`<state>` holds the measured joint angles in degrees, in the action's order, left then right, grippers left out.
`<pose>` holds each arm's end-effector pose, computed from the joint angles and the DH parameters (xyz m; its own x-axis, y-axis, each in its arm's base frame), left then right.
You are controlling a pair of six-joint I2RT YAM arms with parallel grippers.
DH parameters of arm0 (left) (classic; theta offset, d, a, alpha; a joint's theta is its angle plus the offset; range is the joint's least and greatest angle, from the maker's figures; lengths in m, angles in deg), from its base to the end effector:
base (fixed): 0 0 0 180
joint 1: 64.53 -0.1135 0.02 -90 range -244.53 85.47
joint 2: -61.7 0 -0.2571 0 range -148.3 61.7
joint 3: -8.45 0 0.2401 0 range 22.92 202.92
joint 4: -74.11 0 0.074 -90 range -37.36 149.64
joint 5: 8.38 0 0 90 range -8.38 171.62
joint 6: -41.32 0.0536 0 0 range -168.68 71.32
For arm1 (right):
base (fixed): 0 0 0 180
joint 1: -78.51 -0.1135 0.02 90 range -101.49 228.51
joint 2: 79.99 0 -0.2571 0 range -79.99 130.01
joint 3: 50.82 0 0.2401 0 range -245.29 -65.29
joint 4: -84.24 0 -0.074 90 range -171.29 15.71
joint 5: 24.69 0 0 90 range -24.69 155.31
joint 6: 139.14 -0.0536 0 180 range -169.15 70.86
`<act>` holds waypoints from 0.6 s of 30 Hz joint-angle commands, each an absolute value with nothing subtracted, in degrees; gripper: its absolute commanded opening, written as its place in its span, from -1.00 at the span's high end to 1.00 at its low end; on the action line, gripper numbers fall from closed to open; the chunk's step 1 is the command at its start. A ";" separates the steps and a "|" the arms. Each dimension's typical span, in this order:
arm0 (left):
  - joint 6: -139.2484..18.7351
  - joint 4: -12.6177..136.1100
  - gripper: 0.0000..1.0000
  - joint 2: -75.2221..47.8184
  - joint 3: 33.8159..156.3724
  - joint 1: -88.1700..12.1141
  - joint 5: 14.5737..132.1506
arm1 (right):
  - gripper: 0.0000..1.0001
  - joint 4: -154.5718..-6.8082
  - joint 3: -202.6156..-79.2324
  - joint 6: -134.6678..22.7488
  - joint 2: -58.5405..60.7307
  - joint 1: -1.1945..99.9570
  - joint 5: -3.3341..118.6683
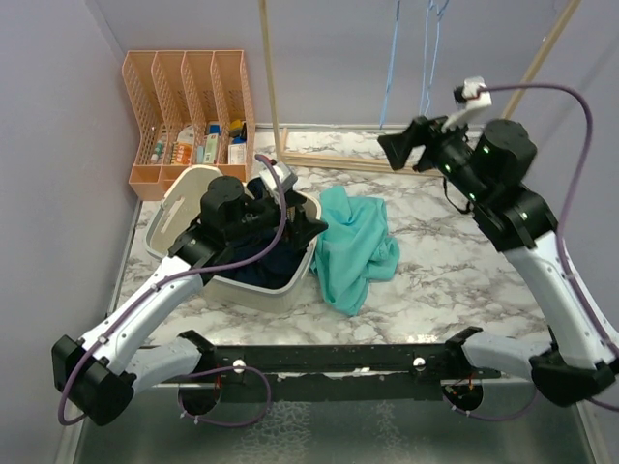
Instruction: Remove the t-shirt from the hanger
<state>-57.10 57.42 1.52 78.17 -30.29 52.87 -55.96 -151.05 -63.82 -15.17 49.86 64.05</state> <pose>0.1913 -0.1614 0.3613 -0.2318 0.0025 -0.9728 0.8632 0.4616 -0.2045 0.2044 0.1130 0.4755 -0.1913 0.1842 -0.9641 -0.4653 0.8478 0.2543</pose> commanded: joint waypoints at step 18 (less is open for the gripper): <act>-53.46 39.48 -0.98 -34.37 102.90 -11.99 79.71 | -0.61 -46.19 -127.54 -66.76 -52.12 50.03 43.06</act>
